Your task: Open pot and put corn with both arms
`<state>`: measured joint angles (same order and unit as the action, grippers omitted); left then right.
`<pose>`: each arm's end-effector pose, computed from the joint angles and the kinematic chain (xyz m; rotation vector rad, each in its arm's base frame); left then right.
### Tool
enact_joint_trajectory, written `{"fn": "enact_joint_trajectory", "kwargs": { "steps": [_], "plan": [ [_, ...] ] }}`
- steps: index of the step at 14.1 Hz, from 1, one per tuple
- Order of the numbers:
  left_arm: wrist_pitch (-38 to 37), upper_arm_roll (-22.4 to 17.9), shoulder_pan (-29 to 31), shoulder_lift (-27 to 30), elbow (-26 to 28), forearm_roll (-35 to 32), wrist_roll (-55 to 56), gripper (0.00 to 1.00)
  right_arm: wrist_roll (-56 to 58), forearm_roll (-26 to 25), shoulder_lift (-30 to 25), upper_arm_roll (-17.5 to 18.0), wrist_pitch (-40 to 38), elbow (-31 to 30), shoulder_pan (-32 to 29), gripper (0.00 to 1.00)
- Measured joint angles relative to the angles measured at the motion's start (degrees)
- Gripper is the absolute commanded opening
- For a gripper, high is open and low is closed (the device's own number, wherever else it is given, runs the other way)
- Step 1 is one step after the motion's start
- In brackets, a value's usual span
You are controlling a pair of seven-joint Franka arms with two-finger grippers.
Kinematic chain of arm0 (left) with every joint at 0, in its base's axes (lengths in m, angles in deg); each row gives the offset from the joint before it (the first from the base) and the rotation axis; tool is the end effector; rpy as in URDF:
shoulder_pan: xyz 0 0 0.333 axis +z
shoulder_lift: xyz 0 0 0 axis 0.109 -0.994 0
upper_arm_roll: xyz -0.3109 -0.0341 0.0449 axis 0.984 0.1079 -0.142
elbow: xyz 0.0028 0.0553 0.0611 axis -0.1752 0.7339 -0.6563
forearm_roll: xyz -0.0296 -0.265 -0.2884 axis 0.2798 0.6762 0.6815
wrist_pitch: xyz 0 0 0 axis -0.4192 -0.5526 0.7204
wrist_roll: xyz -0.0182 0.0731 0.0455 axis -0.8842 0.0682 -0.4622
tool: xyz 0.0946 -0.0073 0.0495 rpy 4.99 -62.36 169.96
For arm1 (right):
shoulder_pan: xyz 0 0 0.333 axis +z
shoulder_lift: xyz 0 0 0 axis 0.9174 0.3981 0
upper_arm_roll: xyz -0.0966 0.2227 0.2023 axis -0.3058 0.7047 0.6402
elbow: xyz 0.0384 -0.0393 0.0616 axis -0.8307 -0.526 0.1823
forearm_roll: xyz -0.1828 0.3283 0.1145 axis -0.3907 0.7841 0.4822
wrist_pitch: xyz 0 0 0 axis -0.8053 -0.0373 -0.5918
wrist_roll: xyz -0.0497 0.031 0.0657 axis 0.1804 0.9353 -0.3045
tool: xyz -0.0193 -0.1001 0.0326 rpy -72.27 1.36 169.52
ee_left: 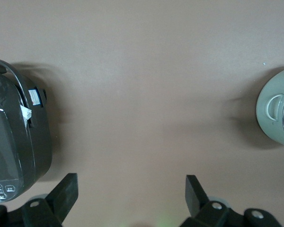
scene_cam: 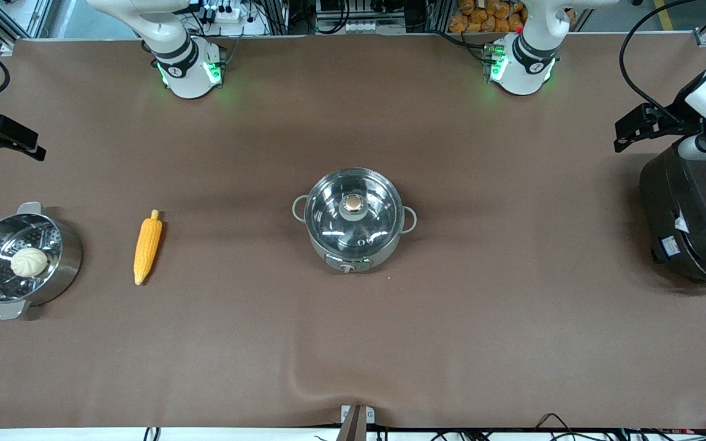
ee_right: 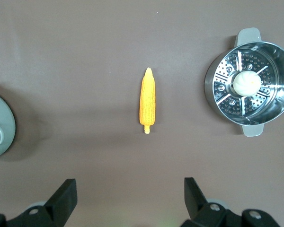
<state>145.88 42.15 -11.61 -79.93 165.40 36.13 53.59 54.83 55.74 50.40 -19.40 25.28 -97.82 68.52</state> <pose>0.5360 -0.0557 0.6383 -3.1330 0.1117 0.0295 0.5447 -0.0326 0.6419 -3.1172 0.0487 0.0680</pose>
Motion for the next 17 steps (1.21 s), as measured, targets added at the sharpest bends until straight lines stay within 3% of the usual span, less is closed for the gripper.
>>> {"fn": "enact_joint_trajectory", "kwargs": {
  "steps": [17],
  "plan": [
    [0.0,0.6,0.2,-1.3,0.0,0.0,-0.5,1.00,0.0,0.0,0.0,0.0,1.3,-1.7,0.0,1.00]
  ]
}}
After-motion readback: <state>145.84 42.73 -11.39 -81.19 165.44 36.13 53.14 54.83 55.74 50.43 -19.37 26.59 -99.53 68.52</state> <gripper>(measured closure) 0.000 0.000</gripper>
